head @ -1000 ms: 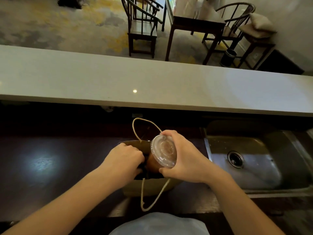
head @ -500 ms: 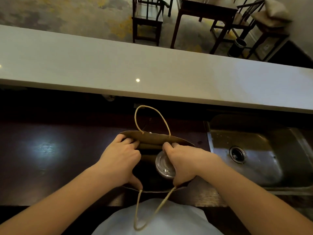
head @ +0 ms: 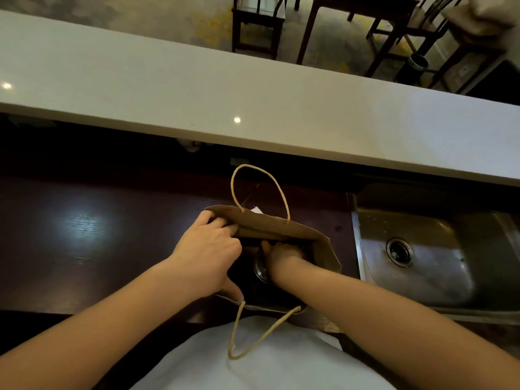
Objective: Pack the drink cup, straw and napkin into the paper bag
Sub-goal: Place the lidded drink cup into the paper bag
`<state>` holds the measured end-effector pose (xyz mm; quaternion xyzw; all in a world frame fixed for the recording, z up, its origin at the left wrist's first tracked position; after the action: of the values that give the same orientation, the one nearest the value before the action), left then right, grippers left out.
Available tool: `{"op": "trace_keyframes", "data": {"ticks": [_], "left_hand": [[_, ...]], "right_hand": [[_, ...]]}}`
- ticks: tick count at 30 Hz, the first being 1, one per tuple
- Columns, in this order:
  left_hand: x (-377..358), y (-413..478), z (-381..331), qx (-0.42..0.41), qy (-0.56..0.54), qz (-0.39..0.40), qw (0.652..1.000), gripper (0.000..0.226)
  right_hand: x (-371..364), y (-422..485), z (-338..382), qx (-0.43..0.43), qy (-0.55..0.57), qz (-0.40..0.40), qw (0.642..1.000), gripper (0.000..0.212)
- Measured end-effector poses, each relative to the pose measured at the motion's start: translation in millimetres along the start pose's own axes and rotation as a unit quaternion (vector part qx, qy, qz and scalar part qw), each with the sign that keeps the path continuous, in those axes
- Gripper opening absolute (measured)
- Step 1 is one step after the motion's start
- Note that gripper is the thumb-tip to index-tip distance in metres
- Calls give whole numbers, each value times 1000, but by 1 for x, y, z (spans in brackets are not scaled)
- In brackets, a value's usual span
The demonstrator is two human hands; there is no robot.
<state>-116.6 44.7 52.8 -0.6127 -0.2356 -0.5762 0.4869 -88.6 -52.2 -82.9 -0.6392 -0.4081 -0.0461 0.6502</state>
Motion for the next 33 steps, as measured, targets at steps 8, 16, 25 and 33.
{"op": "trace_keyframes", "data": {"ticks": [8,16,25,33], "left_hand": [[-2,1,-5,4,1,29,1000,88],[14,-4,8,-46,-61,18,997,66],[73,13,114,75,-505,-240,826,21],[-31,94,115,129,-489,-56,861,20]], "right_hand": [[-11,0,7,22,-28,7,999,83],[63,-81,-5,160,151,-11,976,66],[167,-121,-107,207,465,-204,837,18],[133,8,-88,181,511,-174,822,12]]}}
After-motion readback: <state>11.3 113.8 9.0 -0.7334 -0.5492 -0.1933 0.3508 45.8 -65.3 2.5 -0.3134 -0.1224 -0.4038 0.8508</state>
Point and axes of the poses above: each hand's wrist, its own y-axis towards the middle knuckle, its own x-axis out of the back of the hand, z = x × y, the point moved 10 cm from there along y, towards the middle knuckle, and after that the axes turned 6 degrees about y, right-handed, at the moved point
